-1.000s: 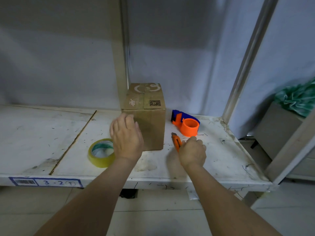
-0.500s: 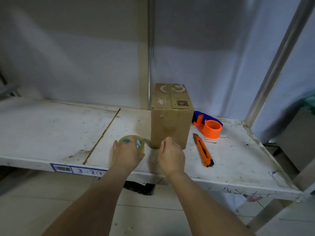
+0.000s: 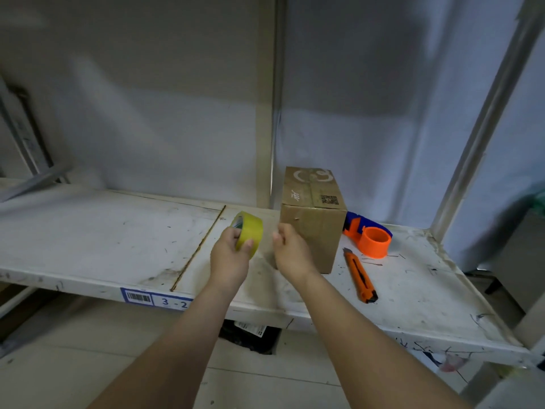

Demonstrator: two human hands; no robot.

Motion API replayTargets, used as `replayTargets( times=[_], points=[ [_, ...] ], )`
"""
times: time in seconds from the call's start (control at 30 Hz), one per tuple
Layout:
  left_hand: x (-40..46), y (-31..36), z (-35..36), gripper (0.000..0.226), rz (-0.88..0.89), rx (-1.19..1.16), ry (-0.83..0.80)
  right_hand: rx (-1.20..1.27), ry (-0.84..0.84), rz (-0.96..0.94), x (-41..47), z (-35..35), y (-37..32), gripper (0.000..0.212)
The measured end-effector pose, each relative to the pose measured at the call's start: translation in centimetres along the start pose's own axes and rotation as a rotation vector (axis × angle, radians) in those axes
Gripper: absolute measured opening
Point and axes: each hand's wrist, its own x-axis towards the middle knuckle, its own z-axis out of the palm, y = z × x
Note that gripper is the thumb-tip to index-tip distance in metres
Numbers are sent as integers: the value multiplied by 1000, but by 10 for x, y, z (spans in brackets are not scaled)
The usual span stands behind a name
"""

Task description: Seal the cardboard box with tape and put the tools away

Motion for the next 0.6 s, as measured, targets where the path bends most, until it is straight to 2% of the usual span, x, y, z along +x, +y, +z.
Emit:
replayTargets(
  times=[0.23, 0.4, 0.5, 0.6],
  points=[
    [-18, 55, -14, 12, 57, -239, -149, 239, 126, -44, 8, -27, -52, 35],
    [-28, 71, -17, 9, 70, -264, -220, 321, 135, -81, 3, -51, -60, 15],
    [-32, 75, -15, 6, 61, -266, -270, 338, 138, -83, -2, -58, -61, 15],
    [-34, 77, -12, 14, 36, -269, -318, 311, 163, -81, -5, -64, -61, 15]
  ],
)
